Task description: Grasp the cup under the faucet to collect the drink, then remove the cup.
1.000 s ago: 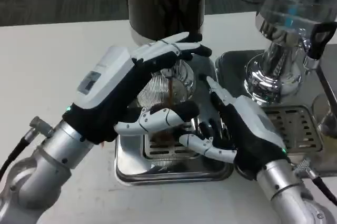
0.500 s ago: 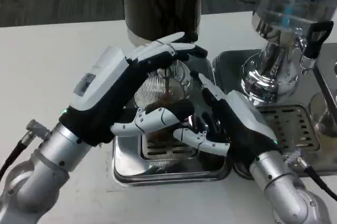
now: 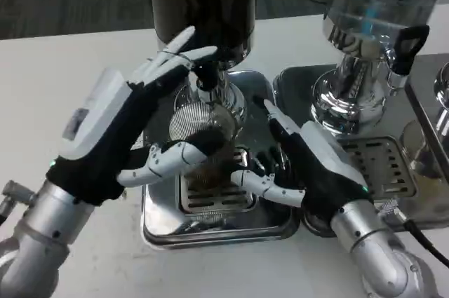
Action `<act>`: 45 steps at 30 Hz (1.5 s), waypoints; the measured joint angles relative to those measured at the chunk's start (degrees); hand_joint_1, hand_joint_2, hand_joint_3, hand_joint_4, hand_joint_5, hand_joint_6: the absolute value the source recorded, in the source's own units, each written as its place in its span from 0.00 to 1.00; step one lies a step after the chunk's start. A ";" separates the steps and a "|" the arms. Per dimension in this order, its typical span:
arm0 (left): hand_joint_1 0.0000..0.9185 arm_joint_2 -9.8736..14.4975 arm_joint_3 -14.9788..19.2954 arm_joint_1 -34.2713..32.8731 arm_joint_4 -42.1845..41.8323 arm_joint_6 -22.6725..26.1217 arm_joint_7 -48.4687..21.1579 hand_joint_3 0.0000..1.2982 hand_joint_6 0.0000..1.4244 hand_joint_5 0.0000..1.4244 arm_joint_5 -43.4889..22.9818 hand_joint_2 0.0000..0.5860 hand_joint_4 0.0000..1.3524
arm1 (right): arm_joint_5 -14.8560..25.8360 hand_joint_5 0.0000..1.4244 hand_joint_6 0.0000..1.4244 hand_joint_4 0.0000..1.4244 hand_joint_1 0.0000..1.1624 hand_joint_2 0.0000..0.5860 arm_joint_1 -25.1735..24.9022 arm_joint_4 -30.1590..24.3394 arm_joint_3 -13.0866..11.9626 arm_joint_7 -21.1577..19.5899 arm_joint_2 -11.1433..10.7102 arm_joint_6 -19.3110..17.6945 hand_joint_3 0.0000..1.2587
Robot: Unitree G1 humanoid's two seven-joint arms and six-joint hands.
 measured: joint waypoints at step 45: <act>0.00 -2.30 6.56 17.33 13.86 4.09 17.88 0.17 0.00 0.00 9.70 0.27 0.00 | 3.78 0.00 0.00 0.00 0.42 0.30 -4.37 5.51 1.15 0.31 3.70 -1.26 0.00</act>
